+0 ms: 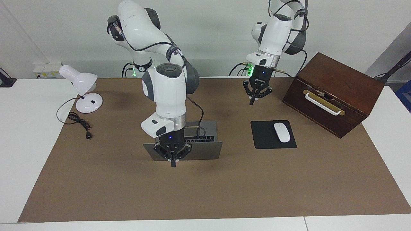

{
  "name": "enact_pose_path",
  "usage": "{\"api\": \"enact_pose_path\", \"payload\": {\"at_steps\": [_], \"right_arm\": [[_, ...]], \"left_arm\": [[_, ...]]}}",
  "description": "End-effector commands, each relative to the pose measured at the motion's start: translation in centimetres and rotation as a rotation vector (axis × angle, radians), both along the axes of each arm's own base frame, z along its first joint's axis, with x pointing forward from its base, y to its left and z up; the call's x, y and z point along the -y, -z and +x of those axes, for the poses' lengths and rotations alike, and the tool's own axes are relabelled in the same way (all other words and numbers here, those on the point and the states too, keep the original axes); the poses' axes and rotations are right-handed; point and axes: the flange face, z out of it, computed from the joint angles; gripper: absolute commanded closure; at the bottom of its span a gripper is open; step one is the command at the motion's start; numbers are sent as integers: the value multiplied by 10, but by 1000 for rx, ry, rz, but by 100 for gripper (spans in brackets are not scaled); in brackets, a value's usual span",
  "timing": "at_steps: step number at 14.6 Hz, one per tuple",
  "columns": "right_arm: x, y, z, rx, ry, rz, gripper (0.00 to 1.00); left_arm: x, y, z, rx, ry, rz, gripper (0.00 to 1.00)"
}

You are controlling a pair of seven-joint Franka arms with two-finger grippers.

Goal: Close laptop with both arms

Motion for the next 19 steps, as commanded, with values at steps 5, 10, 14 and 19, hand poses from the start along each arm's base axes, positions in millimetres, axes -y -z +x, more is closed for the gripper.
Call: {"api": "enact_pose_path", "payload": {"at_steps": [5, 10, 14, 19], "right_arm": [[9, 3, -16, -167, 48, 8, 100], [14, 5, -28, -303, 53, 59, 100], [0, 8, -53, -439, 32, 22, 100], [-3, 8, -55, -460, 30, 59, 100]], "left_arm": [[56, 69, -13, 106, 60, -85, 100], [80, 108, -16, 143, 90, -106, 100], [88, 133, -15, 165, 98, -116, 100], [102, 180, -18, 189, 118, -123, 100]]}}
